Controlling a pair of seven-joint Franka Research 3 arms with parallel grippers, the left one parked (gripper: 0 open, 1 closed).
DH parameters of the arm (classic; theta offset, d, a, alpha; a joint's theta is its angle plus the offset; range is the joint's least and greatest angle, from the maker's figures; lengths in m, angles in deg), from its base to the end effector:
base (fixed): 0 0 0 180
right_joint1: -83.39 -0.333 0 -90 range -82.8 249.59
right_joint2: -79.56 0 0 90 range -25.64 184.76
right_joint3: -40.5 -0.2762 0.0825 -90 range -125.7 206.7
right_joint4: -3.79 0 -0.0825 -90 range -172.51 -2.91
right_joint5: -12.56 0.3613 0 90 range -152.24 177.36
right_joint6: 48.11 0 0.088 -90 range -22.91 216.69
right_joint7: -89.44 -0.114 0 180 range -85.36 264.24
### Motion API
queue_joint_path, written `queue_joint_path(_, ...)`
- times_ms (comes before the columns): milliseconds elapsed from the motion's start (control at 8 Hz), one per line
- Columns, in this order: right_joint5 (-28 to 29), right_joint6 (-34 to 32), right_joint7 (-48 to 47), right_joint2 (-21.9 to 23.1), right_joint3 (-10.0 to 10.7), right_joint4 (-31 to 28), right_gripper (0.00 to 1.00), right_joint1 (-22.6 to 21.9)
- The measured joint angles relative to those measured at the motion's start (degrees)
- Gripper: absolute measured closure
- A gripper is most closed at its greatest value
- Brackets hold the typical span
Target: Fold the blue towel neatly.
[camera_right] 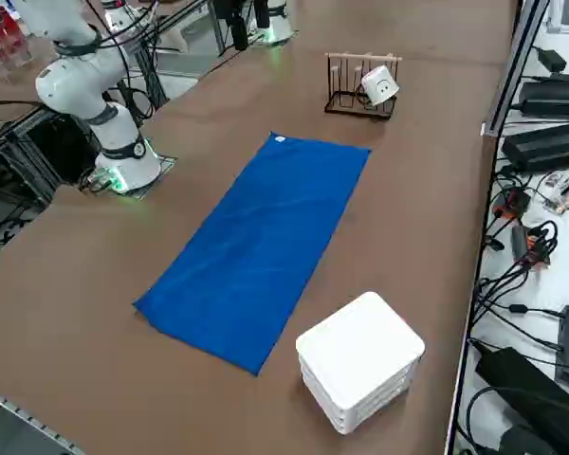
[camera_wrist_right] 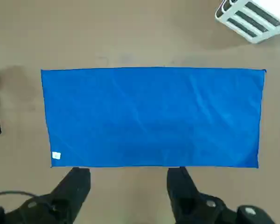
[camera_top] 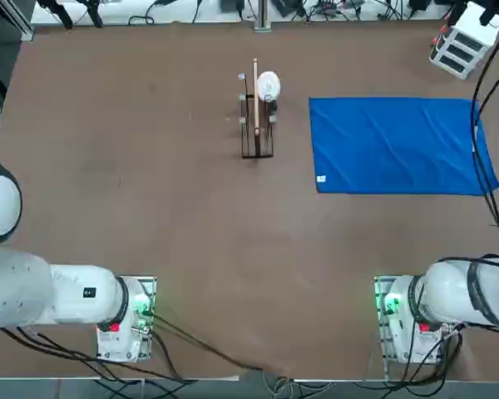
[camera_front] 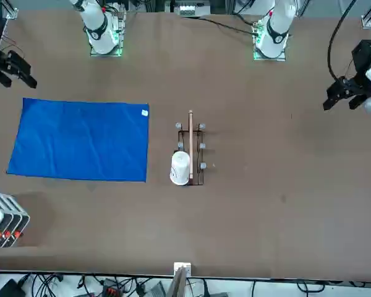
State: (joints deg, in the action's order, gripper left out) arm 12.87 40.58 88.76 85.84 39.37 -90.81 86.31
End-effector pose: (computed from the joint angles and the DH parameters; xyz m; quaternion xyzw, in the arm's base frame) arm 0.4991 -0.0145 0.5962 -0.9998 0.0215 -0.0032 0.0016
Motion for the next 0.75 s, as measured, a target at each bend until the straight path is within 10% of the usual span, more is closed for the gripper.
queue_joint_path(750,-4.27,1.62,-0.27,-3.59,0.36,0.47,0.00,0.72)
